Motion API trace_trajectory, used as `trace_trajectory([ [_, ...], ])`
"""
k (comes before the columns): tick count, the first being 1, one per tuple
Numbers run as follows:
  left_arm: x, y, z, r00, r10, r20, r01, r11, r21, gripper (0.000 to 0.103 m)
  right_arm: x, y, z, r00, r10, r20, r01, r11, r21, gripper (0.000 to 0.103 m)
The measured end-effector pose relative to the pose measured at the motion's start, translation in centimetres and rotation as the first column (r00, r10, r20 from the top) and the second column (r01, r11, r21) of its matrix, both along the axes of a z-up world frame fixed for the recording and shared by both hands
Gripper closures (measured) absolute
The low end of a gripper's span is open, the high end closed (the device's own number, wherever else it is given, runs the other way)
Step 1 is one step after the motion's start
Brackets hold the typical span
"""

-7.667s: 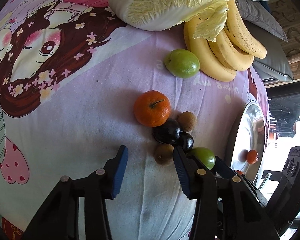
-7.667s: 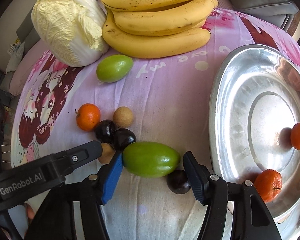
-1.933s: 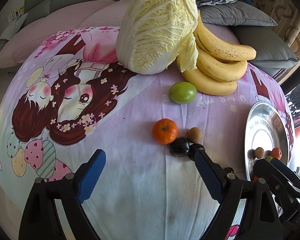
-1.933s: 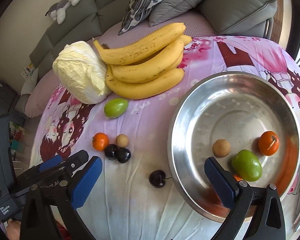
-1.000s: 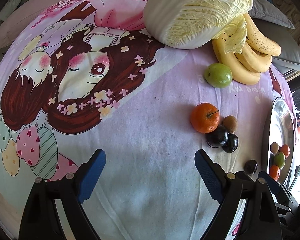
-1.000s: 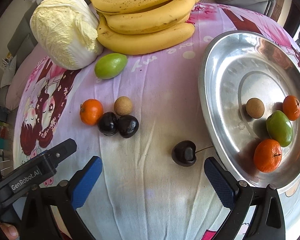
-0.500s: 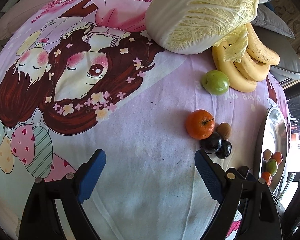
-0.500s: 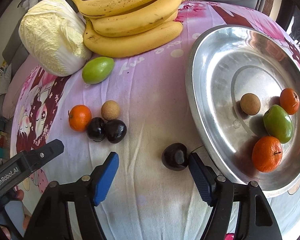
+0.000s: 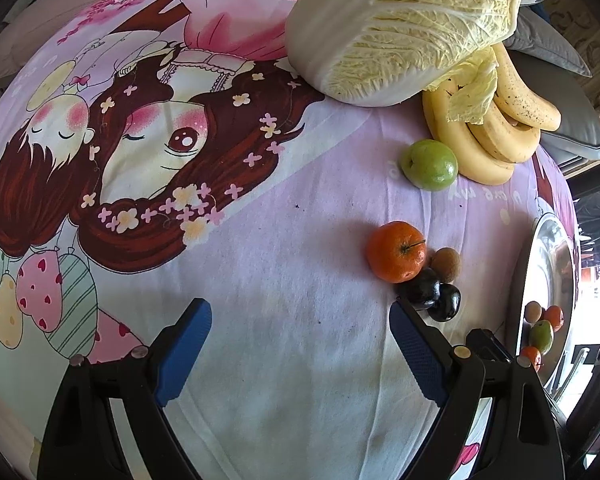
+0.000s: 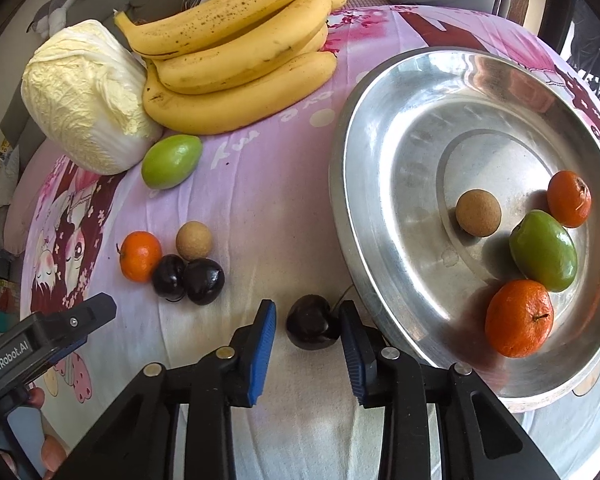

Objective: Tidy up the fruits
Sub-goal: 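Close the right tool around the dark plum with its stem, then close the left tool on a tangerine while the right tool holds the plum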

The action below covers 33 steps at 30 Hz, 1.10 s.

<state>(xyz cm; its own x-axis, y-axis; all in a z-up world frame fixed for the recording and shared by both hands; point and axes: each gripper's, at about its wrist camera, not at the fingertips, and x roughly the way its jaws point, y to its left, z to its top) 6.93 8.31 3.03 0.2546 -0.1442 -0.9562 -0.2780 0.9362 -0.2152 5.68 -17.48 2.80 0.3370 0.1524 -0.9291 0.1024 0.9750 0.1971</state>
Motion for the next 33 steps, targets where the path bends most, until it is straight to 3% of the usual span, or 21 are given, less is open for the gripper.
trace_trajectory([
  [14,2.3,0.7,0.9,0.999,0.039,0.016,-0.039,0.999,-0.018,0.012,1.3,0.3,2.6,0.995,0.07,0.066,-0.074,0.995,0.061,0.073],
  [24,5.4,-1.0,0.8,0.999,0.008,0.037,-0.006,0.999,-0.049,0.017,1.1,-0.2,3.0,0.995,0.076,0.069,-0.081,0.994,0.067,0.073],
  [26,6.0,-1.5,0.6,0.999,-0.004,0.043,0.006,0.998,-0.056,0.021,1.0,-0.4,3.0,0.995,0.077,0.069,-0.081,0.995,0.065,0.073],
  [28,6.7,-2.0,0.4,0.999,-0.013,0.051,0.017,0.996,-0.083,0.035,0.9,-0.6,2.9,0.995,0.077,0.061,-0.081,0.994,0.067,0.073],
  [33,8.0,-3.4,-0.2,0.997,-0.035,0.067,0.043,0.992,-0.116,0.051,0.5,-0.5,2.5,0.996,0.076,0.046,-0.078,0.996,0.048,0.073],
])
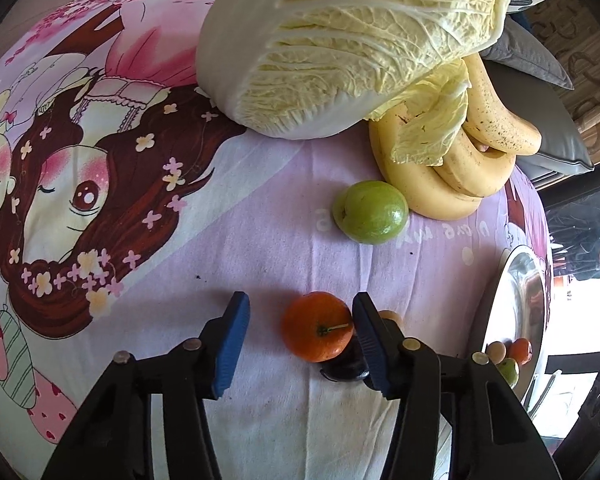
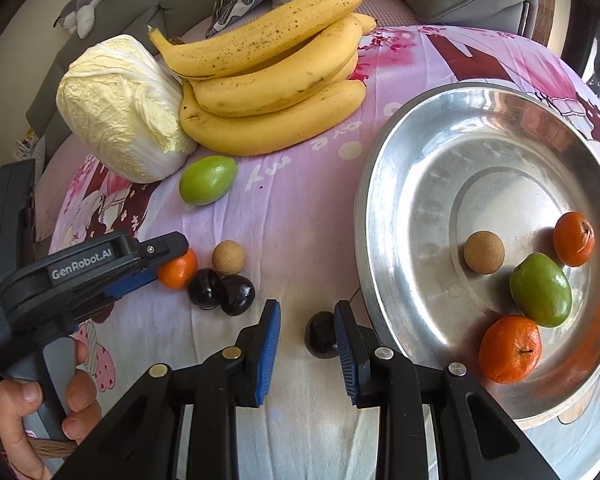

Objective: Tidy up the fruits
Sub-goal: 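Close the left tool on a tangerine while the right tool holds the plum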

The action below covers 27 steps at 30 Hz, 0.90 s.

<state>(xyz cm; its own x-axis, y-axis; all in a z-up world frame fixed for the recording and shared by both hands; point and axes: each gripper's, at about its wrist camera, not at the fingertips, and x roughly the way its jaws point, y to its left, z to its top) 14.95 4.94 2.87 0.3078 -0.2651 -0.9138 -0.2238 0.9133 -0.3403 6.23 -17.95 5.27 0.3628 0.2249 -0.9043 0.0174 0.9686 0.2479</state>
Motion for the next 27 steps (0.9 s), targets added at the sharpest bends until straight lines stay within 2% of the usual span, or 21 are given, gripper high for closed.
trace_trajectory([
  [2,0.4,-0.9,-0.2,1.0,-0.015,0.002,0.015,1.0,-0.011,0.058,-0.2,0.0,0.0,1.0,-0.001,-0.002,0.001,1.0,-0.004,0.073],
  [3,0.5,-1.2,-0.3,1.0,-0.022,0.001,0.022,1.0,-0.018,0.065,-0.2,-0.1,0.0,1.0,-0.005,-0.005,0.005,1.0,-0.006,0.073],
  [7,0.4,-1.9,-0.3,1.0,-0.018,0.005,0.018,1.0,-0.018,0.065,-0.5,-0.2,-0.1,1.0,-0.017,-0.012,0.017,1.0,-0.015,0.073],
  [12,-1.0,-0.7,0.2,0.999,0.03,-0.016,-0.029,1.0,0.009,0.065,-0.9,-0.2,-0.6,0.999,-0.02,-0.033,0.019,0.999,-0.025,0.073],
  [21,-3.8,0.0,0.1,0.998,0.046,-0.049,-0.049,0.996,-0.075,0.065,-1.3,0.4,-1.3,0.999,-0.017,-0.049,0.013,0.997,-0.072,0.072],
  [27,-4.4,-0.7,-0.1,0.999,0.034,-0.04,-0.037,0.997,-0.074,0.065,-1.4,0.4,-2.2,0.997,-0.03,-0.073,0.024,0.996,-0.084,0.072],
])
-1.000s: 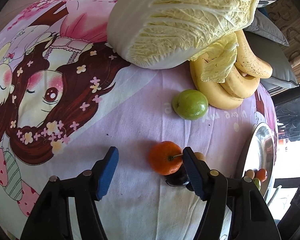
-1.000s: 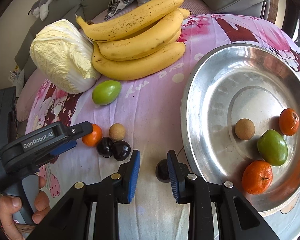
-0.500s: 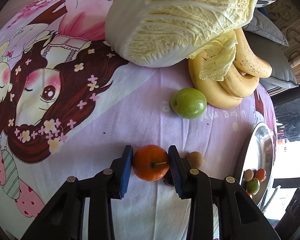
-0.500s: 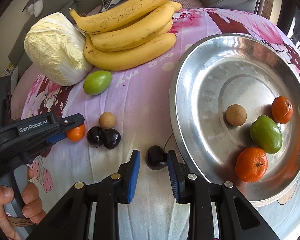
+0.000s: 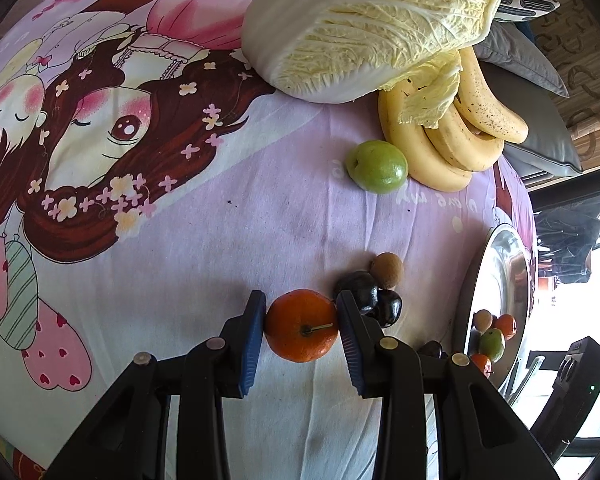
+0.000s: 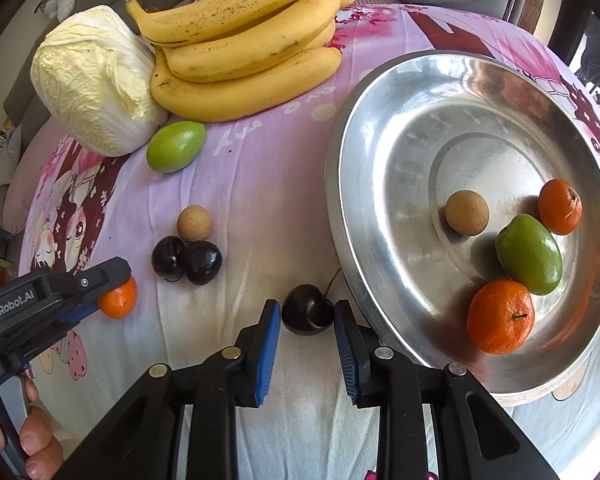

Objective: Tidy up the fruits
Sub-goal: 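Close the left tool on a tangerine while the right tool holds the plum, then carry the tangerine and plum into the steel bowl and open both tools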

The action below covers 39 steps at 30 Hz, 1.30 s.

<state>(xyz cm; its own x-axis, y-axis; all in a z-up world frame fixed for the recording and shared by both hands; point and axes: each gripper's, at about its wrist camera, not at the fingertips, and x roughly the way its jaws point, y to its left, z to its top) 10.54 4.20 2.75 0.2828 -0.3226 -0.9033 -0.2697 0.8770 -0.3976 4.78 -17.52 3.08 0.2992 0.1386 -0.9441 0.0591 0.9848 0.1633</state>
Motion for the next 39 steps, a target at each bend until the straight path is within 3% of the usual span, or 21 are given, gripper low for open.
trace_trajectory([
  [4,0.2,-0.2,-0.3,1.0,-0.001,-0.002,0.001,1.0,-0.002,0.065,0.2,0.1,-0.2,1.0,0.003,-0.005,-0.003,1.0,0.001,0.067],
  [7,0.1,0.5,-0.1,1.0,0.0,-0.006,0.0,1.0,-0.004,0.065,0.3,0.3,-0.7,1.0,0.012,-0.02,-0.012,1.0,0.012,0.057],
  [19,-0.2,0.3,0.0,1.0,-0.005,-0.006,0.005,1.0,-0.002,0.065,1.0,1.9,-1.0,0.999,0.043,0.021,-0.043,0.999,0.0,0.057],
  [22,-0.2,0.3,0.0,1.0,-0.005,-0.008,0.005,1.0,-0.004,0.065,1.2,2.2,-1.1,0.999,0.047,0.019,-0.047,0.999,-0.006,0.059],
  [24,-0.2,0.3,0.0,1.0,-0.007,-0.008,0.007,1.0,-0.003,0.065,1.3,2.4,-1.2,0.999,0.049,0.023,-0.048,0.998,-0.031,0.072],
  [25,-0.2,0.3,0.0,1.0,-0.007,-0.008,0.007,1.0,-0.003,0.065,1.3,2.4,-1.2,0.999,0.047,0.027,-0.046,0.998,-0.038,0.074],
  [39,-0.4,0.8,0.5,1.0,0.006,0.005,-0.006,1.0,-0.002,0.065,1.1,2.3,0.5,0.994,0.06,0.088,-0.064,0.997,0.039,0.074],
])
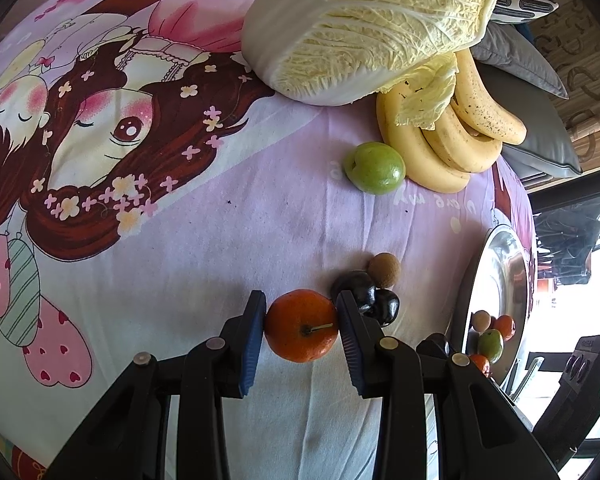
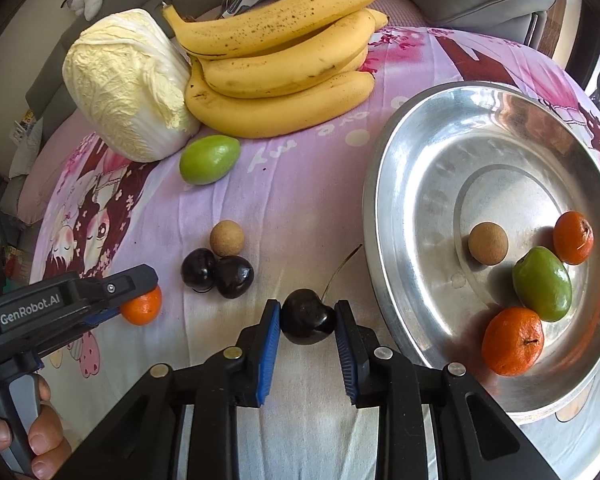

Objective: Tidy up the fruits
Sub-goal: 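Carry the tangerine and plum into the steel bowl and open both tools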

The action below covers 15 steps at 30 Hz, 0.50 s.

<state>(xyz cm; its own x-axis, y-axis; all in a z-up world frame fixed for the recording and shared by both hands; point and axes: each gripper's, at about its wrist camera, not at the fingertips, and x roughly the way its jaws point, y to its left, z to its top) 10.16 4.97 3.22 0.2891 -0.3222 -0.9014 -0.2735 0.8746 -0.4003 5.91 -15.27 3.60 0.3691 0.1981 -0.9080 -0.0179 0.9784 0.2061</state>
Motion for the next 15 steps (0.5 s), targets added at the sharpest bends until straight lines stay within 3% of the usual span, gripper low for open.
trace_trajectory([
  [15,-0.5,0.4,1.7,1.0,-0.003,0.031,0.003,1.0,0.012,0.065,-0.5,-0.1,2.4,0.998,0.009,0.055,-0.012,0.999,0.047,0.074],
])
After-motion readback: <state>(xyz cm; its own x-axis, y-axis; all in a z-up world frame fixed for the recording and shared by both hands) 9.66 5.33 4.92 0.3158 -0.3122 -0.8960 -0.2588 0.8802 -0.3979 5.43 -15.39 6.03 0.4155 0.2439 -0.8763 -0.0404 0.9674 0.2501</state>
